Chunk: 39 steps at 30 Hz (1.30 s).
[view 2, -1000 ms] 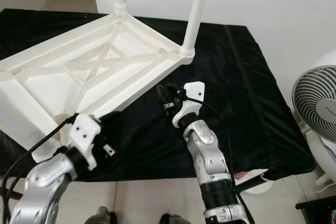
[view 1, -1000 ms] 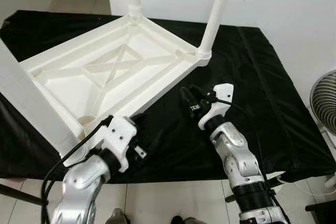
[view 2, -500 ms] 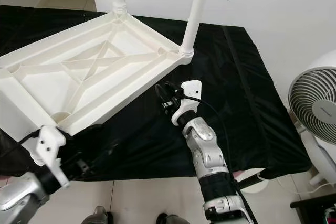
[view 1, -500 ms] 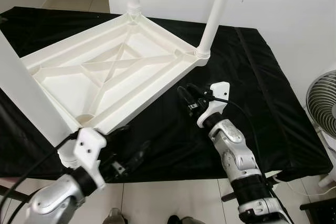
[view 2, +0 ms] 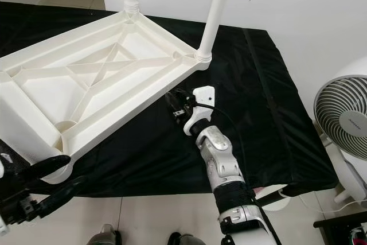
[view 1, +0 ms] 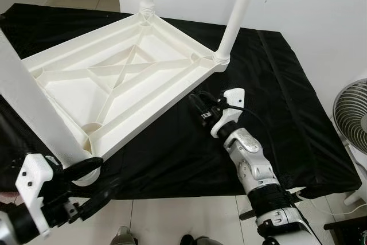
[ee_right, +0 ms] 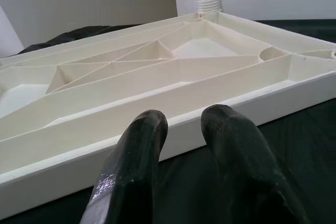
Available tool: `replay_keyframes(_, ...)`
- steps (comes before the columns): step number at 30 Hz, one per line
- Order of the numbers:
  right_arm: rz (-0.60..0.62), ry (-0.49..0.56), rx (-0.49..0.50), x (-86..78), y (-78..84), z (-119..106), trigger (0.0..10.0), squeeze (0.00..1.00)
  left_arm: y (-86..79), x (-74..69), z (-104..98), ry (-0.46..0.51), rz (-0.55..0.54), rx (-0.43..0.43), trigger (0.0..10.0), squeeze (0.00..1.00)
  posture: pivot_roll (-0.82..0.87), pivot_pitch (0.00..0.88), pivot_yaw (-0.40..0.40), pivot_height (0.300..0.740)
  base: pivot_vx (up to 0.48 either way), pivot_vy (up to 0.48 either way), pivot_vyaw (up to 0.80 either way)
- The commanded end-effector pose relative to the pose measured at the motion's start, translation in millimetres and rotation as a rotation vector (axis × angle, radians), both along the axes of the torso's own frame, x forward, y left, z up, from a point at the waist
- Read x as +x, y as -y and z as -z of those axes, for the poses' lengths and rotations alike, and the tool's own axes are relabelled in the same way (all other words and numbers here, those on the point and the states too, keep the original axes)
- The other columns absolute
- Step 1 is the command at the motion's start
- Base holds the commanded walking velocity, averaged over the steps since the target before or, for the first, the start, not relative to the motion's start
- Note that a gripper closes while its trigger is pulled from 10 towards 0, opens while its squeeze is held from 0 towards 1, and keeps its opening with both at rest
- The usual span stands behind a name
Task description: Building children table
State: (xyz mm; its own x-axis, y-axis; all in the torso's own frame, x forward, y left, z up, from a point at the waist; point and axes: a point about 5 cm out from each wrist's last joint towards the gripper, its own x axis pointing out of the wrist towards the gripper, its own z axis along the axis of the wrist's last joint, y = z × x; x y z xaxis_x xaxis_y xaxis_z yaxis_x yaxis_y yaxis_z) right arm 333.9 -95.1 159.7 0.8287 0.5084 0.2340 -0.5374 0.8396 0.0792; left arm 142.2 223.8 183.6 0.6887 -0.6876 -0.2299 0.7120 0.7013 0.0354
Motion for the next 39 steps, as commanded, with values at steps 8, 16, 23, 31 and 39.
replay_keyframes(8, 0.008, -0.004, -0.008, 2.4, 4.7, 4, 10.0, 0.0, -36.1, -9.2, -6, -0.085, -0.01, 0.153, 10.0, 0.0, 0.39, 0.148, -0.098, 0.74, 0.0, 0.0, 0.0)
replay_keyframes(16, 0.012, 0.001, 0.001, 3.0, 3.2, 5, 10.0, 0.0, -75.8, 0.7, -10, -0.112, -0.146, 0.386, 10.0, 0.0, 0.4, 0.143, -0.092, 0.74, 0.0, 0.0, 0.0)
replay_keyframes(23, 0.018, 0.005, 0.007, 3.6, 2.8, 5, 10.0, 0.0, -98.8, 18.1, -12, -0.051, -0.27, 0.57, 10.0, 0.0, 0.4, 0.14, -0.087, 0.74, 0.0, 0.0, 0.0)
replay_keyframes(31, 0.027, 0.008, 0.02, 3.1, 1.9, 6, 10.0, 0.0, -129.0, 65.7, -43, 0.262, -0.641, 0.762, 10.0, 0.0, 0.38, 0.139, -0.082, 0.74, 0.0, 0.0, 0.0)
replay_keyframes(39, 0.031, 0.008, 0.025, 2.6, 1.1, 6, 10.0, 0.0, -124.3, 81.1, -56, 0.406, -0.748, 0.705, 10.0, 0.0, 0.38, 0.136, -0.08, 0.74, 0.0, 0.0, 0.0)
